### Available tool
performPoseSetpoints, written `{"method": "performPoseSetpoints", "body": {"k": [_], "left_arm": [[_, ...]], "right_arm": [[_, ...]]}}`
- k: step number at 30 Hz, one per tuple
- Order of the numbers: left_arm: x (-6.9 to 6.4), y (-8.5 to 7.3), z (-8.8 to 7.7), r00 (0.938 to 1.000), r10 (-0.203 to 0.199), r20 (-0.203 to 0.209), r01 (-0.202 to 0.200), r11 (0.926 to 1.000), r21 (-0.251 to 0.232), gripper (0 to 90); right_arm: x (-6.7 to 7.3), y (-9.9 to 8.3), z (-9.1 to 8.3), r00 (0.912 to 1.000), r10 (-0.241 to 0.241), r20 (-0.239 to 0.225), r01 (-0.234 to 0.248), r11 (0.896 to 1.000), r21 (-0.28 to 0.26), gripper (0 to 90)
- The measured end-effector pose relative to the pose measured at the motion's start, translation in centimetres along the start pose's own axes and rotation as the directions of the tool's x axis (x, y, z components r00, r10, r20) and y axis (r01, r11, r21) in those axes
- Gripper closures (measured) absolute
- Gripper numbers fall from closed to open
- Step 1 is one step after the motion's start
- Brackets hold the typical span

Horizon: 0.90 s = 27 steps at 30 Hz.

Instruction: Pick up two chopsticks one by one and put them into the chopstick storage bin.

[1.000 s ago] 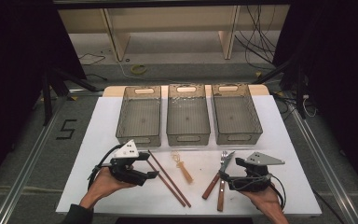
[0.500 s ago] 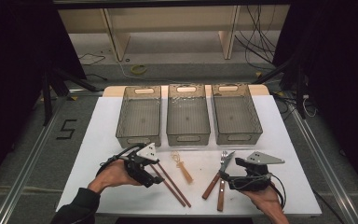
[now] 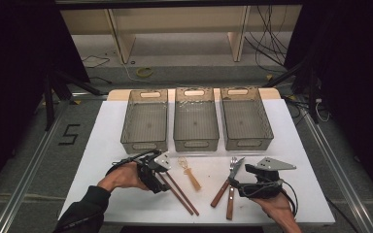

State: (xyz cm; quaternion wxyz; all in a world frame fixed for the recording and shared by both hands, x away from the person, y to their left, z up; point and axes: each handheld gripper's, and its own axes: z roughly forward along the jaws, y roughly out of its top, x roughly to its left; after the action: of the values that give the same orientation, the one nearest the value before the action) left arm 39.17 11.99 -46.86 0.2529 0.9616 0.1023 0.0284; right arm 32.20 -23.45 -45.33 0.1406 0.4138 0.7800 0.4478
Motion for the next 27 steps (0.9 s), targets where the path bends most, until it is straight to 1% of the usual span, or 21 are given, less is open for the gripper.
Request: {"method": "performPoseSetpoints", "body": {"k": [1, 5, 7, 8, 10, 11, 13, 15, 17, 19, 22, 23, 25, 26, 27], "left_arm": [[0.1, 0.0, 0.0, 1.0, -0.004, 0.006, 0.004, 1.0, 0.003, 30.7], [0.4, -0.2, 0.3, 0.9999, 0.008, 0.014, -0.009, 0.9999, 0.013, 31.7], [0.6, -0.2, 0.4, 0.9997, 0.019, 0.017, -0.02, 0.9994, 0.029, 31.8], [0.6, -0.2, 0.6, 0.9992, 0.025, 0.03, -0.026, 0.999, 0.036, 31.8], [0.7, -0.2, 1.0, 0.9991, 0.025, 0.034, -0.027, 0.9981, 0.056, 31.4], [0.8, -0.2, 1.0, 0.9982, 0.042, 0.043, -0.044, 0.9967, 0.068, 32.2], [0.9, -0.1, 0.9, 0.9984, 0.033, 0.046, -0.037, 0.9959, 0.082, 33.2], [0.9, 0.0, 0.8, 0.9978, 0.05, 0.044, -0.054, 0.9929, 0.106, 34.9], [0.5, 0.1, 0.8, 0.9974, 0.062, 0.037, -0.066, 0.9887, 0.134, 35.9], [0.5, 0.4, 0.8, 0.9957, 0.084, 0.039, -0.089, 0.9827, 0.162, 36.2], [0.5, 0.8, 0.9, 0.9942, 0.098, 0.045, -0.105, 0.9749, 0.196, 37.3], [0.5, 0.9, 0.9, 0.9945, 0.094, 0.045, -0.102, 0.9743, 0.201, 37.3], [0.5, 0.8, 0.8, 0.9946, 0.094, 0.045, -0.101, 0.9733, 0.206, 42.4], [0.4, 0.8, 0.7, 0.9954, 0.086, 0.041, -0.093, 0.9737, 0.208, 42.4], [0.4, 0.7, 0.7, 0.9949, 0.093, 0.04, -0.099, 0.9719, 0.213, 46.6]], "right_arm": [[0.0, 0.0, 0.0, 1.0, 0.0, 0.001, 0.0, 1.0, 0.001, 18.4], [-0.1, 0.0, 0.0, 1.0, 0.002, -0.001, -0.002, 1.0, 0.004, 18.4], [-0.1, 0.0, 0.0, 1.0, 0.001, -0.002, -0.001, 1.0, 0.004, 18.5], [-0.1, 0.0, 0.0, 1.0, 0.001, -0.002, -0.001, 1.0, 0.004, 18.5], [-0.1, 0.0, 0.0, 1.0, 0.001, -0.004, -0.001, 1.0, 0.005, 18.6], [-0.1, 0.0, 0.0, 1.0, 0.0, -0.004, 0.0, 1.0, 0.005, 18.6], [-0.1, 0.0, 0.0, 1.0, 0.004, -0.004, -0.004, 1.0, 0.006, 18.6], [-0.1, 0.0, 0.0, 1.0, 0.006, -0.006, -0.006, 1.0, 0.007, 18.6], [-0.2, 0.0, 0.0, 0.9999, 0.009, -0.008, -0.009, 1.0, 0.007, 18.7], [-0.2, 0.0, 0.0, 0.9999, 0.011, -0.01, -0.011, 1.0, 0.007, 18.8], [-0.2, 0.0, 0.1, 0.9998, 0.015, -0.015, -0.015, 1.0, 0.014, 18.9], [-0.2, 0.0, 0.1, 0.9998, 0.015, -0.015, -0.015, 1.0, 0.014, 18.9], [-0.3, 0.0, 0.0, 0.9998, 0.015, -0.015, -0.015, 1.0, 0.013, 19.0], [-0.3, 0.0, 0.0, 0.9998, 0.015, -0.015, -0.015, 1.0, 0.013, 19.0], [-0.3, 0.0, 0.0, 0.9998, 0.016, -0.015, -0.016, 1.0, 0.011, 19.1]]}}
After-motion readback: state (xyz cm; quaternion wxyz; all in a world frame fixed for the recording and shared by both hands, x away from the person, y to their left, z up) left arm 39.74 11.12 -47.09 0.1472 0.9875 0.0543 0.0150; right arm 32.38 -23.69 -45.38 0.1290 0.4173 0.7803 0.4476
